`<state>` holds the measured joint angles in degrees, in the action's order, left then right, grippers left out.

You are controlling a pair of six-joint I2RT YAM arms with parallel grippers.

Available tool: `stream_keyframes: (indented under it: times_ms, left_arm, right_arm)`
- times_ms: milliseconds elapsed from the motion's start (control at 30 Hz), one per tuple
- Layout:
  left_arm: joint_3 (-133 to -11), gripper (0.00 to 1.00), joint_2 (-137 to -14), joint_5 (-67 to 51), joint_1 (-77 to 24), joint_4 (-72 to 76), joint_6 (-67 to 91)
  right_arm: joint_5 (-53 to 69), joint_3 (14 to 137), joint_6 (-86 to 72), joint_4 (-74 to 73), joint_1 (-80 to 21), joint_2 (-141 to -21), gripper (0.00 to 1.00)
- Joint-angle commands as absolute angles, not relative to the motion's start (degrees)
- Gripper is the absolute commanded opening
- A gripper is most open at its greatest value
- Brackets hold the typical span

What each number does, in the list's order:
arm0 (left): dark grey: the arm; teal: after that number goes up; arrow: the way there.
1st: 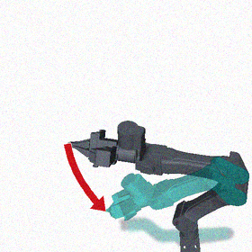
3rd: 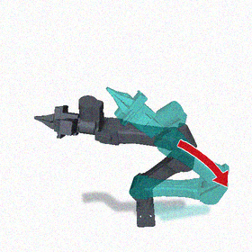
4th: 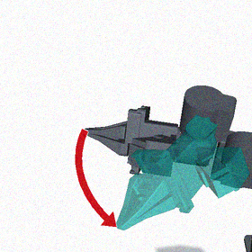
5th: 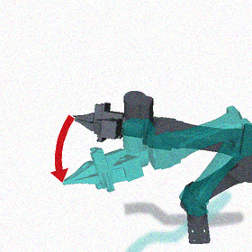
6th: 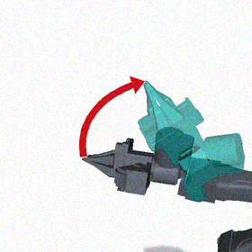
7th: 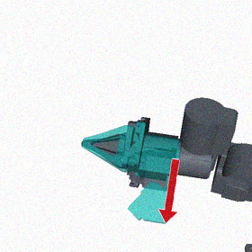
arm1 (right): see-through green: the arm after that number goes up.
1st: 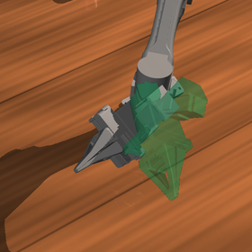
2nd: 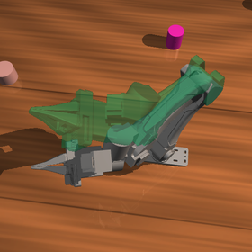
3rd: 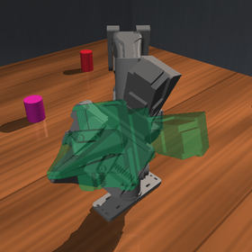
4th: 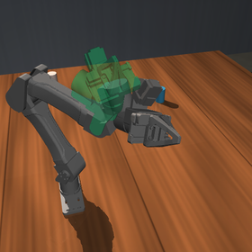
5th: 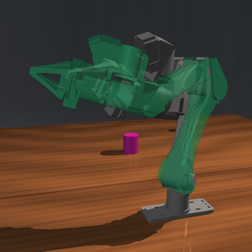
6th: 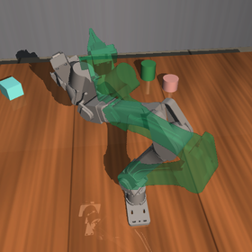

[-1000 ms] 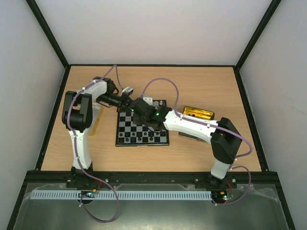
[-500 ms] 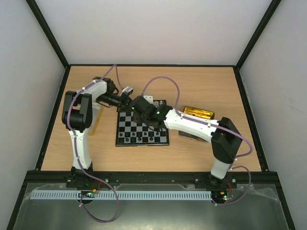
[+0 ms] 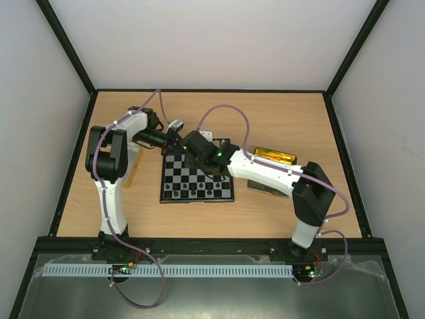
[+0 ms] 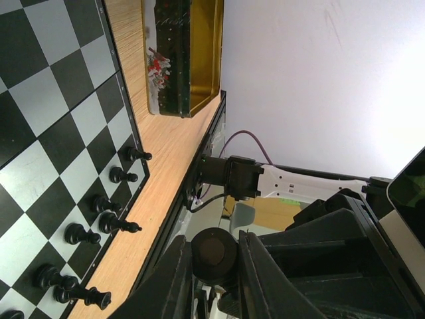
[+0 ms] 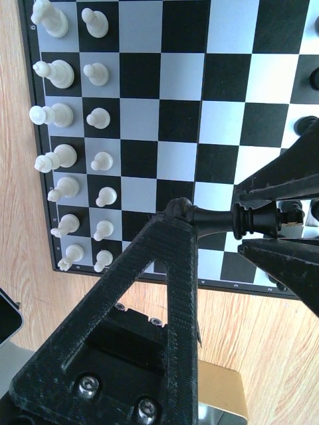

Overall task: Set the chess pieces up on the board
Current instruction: Adjust the chess piece.

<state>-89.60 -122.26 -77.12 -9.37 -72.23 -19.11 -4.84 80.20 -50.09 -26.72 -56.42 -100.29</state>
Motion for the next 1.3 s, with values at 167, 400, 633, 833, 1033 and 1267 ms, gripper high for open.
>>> stream_keyframes:
  times_ms: [167, 400, 633, 833, 1033, 1267]
  left_arm:
    - [-89.62, 0.02, -122.93, -77.44, -9.23, -74.35, -20.82]
    - [-89.55, 0.02, -122.72, -77.51, -9.23, -74.29, -20.83]
    - [-89.47, 0.02, -122.44, -77.52, -9.23, -74.29, -20.82]
    - [-89.45, 0.02, -122.44, -77.43, -9.21, -74.27, -20.83]
    - [-89.51, 0.02, -122.53, -77.34, -9.23, -74.26, -20.83]
    - [-89.71, 0.02, -123.06, -77.39, -9.22, -74.35, -20.83]
  right_arm:
    - [-7.05, 83.87, -48.96, -27.38, -55.14, -102.42, 0.11]
    - [-6.85, 84.29, -48.60, -27.68, -54.93, -102.48, 0.05]
    - [-6.97, 84.63, -48.69, -28.28, -54.91, -102.70, 0.10]
    - [-7.19, 84.63, -48.87, -28.39, -54.88, -102.66, 0.22]
    - [-6.46, 84.34, -49.04, -28.05, -54.83, -102.90, 0.21]
    - [-5.00, 84.11, -49.20, -27.51, -54.83, -103.19, 0.21]
